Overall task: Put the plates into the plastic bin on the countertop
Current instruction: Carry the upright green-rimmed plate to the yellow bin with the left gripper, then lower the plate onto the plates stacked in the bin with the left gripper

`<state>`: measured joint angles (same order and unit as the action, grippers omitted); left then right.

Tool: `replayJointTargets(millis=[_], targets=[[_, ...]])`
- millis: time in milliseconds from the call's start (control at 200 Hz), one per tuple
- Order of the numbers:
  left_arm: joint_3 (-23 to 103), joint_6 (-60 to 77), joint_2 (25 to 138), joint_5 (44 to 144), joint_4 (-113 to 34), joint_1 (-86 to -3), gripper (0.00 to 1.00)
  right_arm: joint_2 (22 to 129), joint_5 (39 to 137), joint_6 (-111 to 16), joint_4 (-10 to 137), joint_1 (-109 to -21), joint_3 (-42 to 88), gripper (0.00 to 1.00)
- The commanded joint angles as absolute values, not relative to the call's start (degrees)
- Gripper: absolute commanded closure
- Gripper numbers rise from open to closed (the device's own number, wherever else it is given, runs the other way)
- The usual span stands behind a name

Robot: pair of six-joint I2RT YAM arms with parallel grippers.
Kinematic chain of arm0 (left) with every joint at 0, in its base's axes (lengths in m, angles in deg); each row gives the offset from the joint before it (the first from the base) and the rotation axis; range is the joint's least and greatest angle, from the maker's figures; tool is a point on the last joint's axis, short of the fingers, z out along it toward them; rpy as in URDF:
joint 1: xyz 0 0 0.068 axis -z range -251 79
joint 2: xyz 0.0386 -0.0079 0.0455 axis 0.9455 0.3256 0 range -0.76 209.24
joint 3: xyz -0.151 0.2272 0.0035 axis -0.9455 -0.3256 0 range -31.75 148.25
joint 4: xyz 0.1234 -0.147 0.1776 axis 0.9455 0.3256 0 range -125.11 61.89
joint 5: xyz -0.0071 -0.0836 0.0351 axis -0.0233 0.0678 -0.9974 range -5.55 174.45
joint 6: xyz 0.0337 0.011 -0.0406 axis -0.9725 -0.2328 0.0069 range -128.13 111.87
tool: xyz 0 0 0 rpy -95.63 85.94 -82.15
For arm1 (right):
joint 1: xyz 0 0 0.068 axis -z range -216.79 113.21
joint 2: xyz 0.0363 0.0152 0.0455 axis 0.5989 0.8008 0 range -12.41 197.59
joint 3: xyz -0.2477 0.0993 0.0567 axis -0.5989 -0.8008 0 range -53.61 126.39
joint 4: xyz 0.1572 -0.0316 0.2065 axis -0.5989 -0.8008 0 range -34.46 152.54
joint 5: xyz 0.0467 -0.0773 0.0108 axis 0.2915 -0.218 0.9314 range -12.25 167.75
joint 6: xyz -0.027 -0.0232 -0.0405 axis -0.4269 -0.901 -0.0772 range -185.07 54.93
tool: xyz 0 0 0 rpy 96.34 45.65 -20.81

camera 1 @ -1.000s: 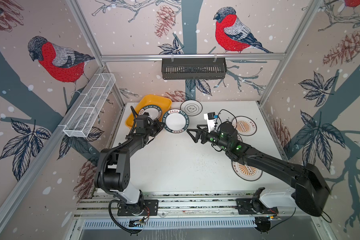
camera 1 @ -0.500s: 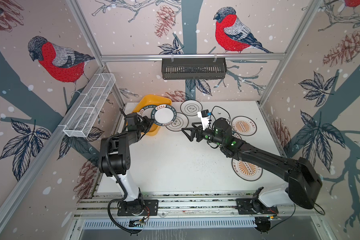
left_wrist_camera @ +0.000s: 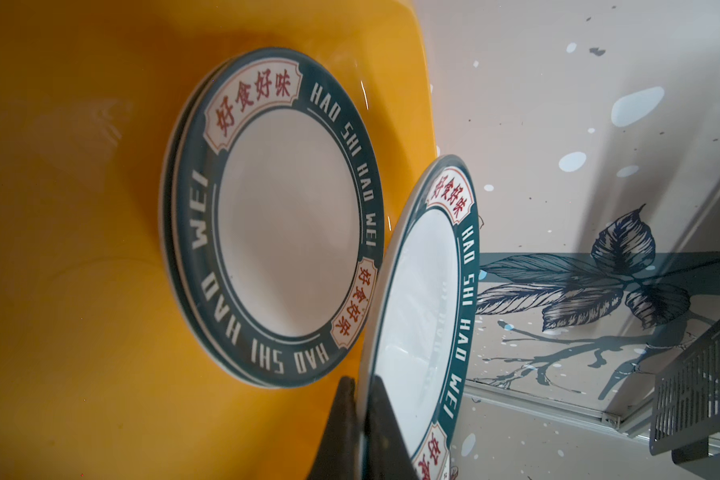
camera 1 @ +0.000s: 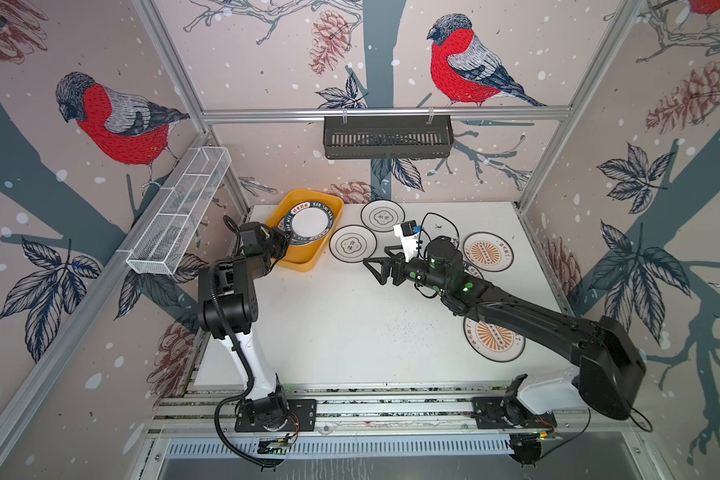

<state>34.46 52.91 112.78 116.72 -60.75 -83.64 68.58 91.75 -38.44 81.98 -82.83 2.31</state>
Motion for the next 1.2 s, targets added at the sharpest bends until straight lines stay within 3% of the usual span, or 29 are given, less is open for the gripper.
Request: replayJointTargets(millis=[0, 1196], targets=[[37.19, 52.63, 113.53, 115.52, -61.3, -83.83, 1.0, 68.34, 90.59, -39.49, 82.26, -82.95, 2.97, 0.0], [56.75, 37.42, 122.71, 104.79, -35.16, -84.17, 1.0, 70.92, 87.15, -40.94, 79.3, -82.67, 5.59, 0.0]])
